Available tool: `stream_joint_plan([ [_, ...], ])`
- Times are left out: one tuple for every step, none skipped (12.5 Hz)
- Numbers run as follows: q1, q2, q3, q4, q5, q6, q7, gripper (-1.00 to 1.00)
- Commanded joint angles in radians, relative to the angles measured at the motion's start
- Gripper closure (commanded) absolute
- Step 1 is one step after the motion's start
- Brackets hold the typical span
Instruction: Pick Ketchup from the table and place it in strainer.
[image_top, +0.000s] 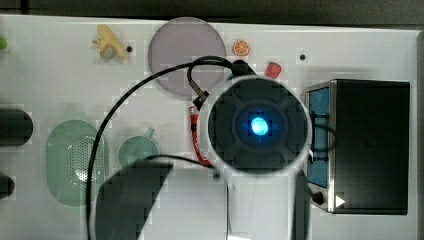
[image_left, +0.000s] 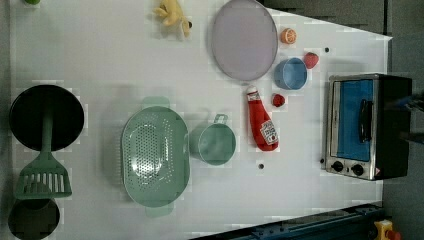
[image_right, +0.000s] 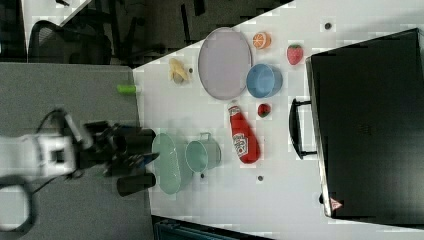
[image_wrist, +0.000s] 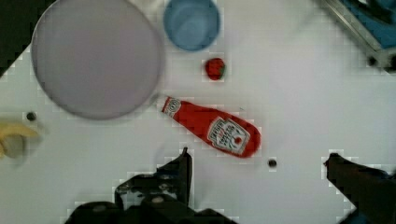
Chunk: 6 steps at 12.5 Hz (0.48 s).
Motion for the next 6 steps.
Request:
stream_joint_plan([
  [0.001, 0.081, 0.032, -0.087, 0.009, 0.076, -0.306, -1.00],
  [0.003, 0.092, 0.039, -0.111, 0.009, 0.121, -0.427, -1.00],
  [0.004, 0.100, 0.045, -0.138, 0.009, 0.166, -0.547, -1.00],
  [0.005, 0.106, 0.049, -0.169, 0.009, 0.217, -0.661, -1.00],
  [0.005, 0.109, 0.052, -0.203, 0.008, 0.266, -0.761, -1.00],
  [0.005, 0.111, 0.053, -0.238, 0.008, 0.310, -0.847, -1.00],
])
